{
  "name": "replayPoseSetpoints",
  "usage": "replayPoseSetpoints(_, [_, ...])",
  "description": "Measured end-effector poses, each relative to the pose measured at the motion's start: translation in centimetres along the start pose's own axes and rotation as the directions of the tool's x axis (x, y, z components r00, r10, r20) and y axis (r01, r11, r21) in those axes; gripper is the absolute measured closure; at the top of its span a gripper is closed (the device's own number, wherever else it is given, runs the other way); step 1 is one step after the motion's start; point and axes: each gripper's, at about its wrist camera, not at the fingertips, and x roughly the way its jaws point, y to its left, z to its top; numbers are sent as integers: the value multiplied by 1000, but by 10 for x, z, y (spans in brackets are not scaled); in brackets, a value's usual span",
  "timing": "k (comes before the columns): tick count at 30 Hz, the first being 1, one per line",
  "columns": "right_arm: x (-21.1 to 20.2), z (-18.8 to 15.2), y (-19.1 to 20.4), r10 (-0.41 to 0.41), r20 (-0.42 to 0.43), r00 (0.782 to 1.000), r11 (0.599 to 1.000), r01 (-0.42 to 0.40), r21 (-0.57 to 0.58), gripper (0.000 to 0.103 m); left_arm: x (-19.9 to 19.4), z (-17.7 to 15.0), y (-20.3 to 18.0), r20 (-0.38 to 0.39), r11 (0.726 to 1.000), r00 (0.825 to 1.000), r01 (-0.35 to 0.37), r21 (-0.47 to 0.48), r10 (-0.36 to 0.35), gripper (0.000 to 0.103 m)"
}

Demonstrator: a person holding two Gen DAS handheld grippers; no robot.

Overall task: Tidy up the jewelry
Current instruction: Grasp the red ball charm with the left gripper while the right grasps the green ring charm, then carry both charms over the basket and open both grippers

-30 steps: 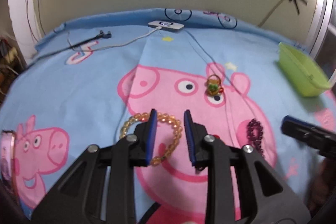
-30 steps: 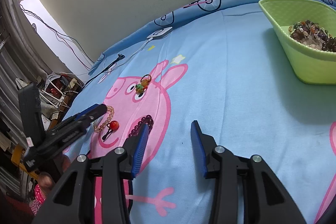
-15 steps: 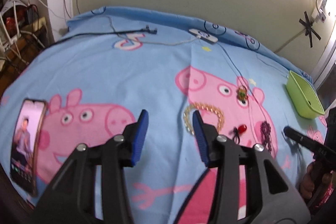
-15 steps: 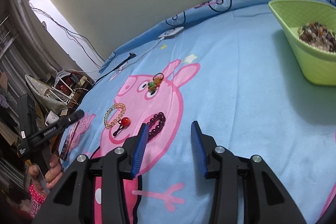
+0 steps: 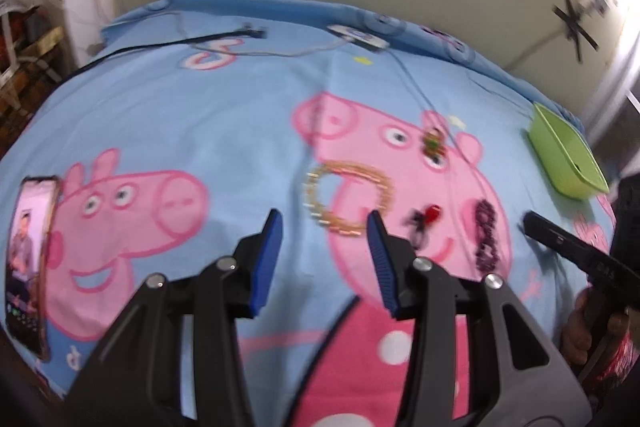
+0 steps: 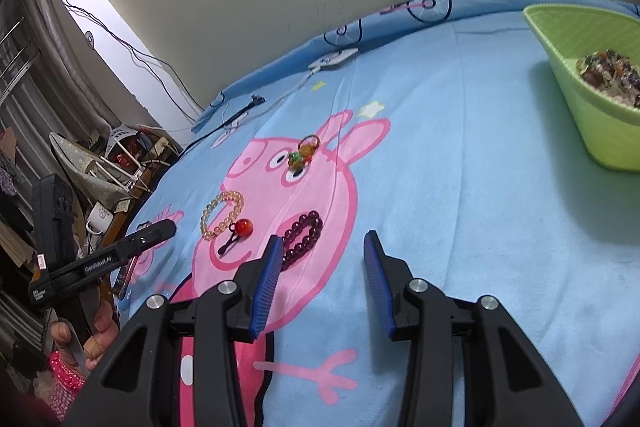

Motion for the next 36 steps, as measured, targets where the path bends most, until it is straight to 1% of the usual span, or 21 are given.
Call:
replayPoseSetpoints(3, [3,5,-6,18,-39,999,999,-17,33,79,6,-5,-24,-16,996,999,38,80,-37,61])
replayPoseSetpoints(4, [6,10,-4,19,-59,998,1000,-18,12,79,10,-6,-32,-26,993,998,56,104,-54,61])
replayPoseSetpoints(5, [8,15,-1,-1,-72,997,999,-2,-33,79,13,-7,-39,-34,989,997,67,129,-63,61])
replayPoseSetpoints(7, [14,26,8,-34,-78,996,992,25,-126,79,21,-6,-49,-44,985,997,63,159,-57,61])
replayPoseSetpoints(9, [25,40,16,-39,-98,994,981,19,-194,80,33,-3,-55,-61,981,996,69,179,-59,61])
replayPoseSetpoints(10, [35,48,22,-34,-117,993,973,6,-232,84,39,-2,-57,-68,980,996,66,188,-54,61])
replayPoseSetpoints(12, [53,57,35,-47,-121,991,949,6,-315,86,48,0,-58,-75,978,996,52,200,-37,61])
replayPoseSetpoints(13, [60,60,41,-56,-117,992,937,11,-350,86,47,0,-59,-67,977,997,57,205,-44,62])
replayPoseSetpoints(14, [72,64,48,-58,-128,990,924,5,-383,86,48,1,-59,-71,976,996,69,206,-55,70])
replayPoseSetpoints(15, [82,66,50,-63,-142,988,917,1,-399,89,47,1,-58,-69,975,996,70,209,-57,80])
replayPoseSetpoints(16, [93,68,52,-83,-156,984,909,10,-417,101,47,0,-57,-67,975,996,67,210,-54,84])
replayPoseSetpoints(17, [100,69,52,-103,-167,981,904,22,-428,103,47,0,-55,-64,977,996,68,203,-56,92])
replayPoseSetpoints(18, [107,69,51,-116,-192,974,905,24,-425,103,46,0,-52,-67,978,996,77,193,-65,97])
replayPoseSetpoints(22, [84,64,45,-95,-166,982,904,15,-426,103,37,2,-40,-58,984,991,128,127,-122,97])
replayPoseSetpoints(24, [69,58,38,-69,-166,984,915,-3,-403,103,31,3,-34,-48,984,989,146,100,-142,97])
replayPoseSetpoints(26, [52,51,30,-53,-155,987,928,-9,-374,103,25,7,-31,-39,985,988,154,81,-151,97])
replayPoseSetpoints(29, [37,49,25,-28,-121,992,941,-14,-338,103,16,14,-31,-22,986,989,148,79,-146,97])
replayPoseSetpoints(31, [36,56,26,-36,-82,996,941,6,-340,103,13,18,-32,-13,987,991,137,82,-137,97])
replayPoseSetpoints(32, [38,60,27,-26,-75,997,942,0,-336,103,9,20,-34,-4,988,992,128,83,-128,97])
replayPoseSetpoints(33, [45,66,29,-12,-87,996,943,-17,-334,103,7,20,-34,2,989,992,123,80,-124,97])
replayPoseSetpoints(36, [73,79,33,-37,-144,989,940,-15,-341,103,1,18,-32,6,991,993,117,63,-118,97])
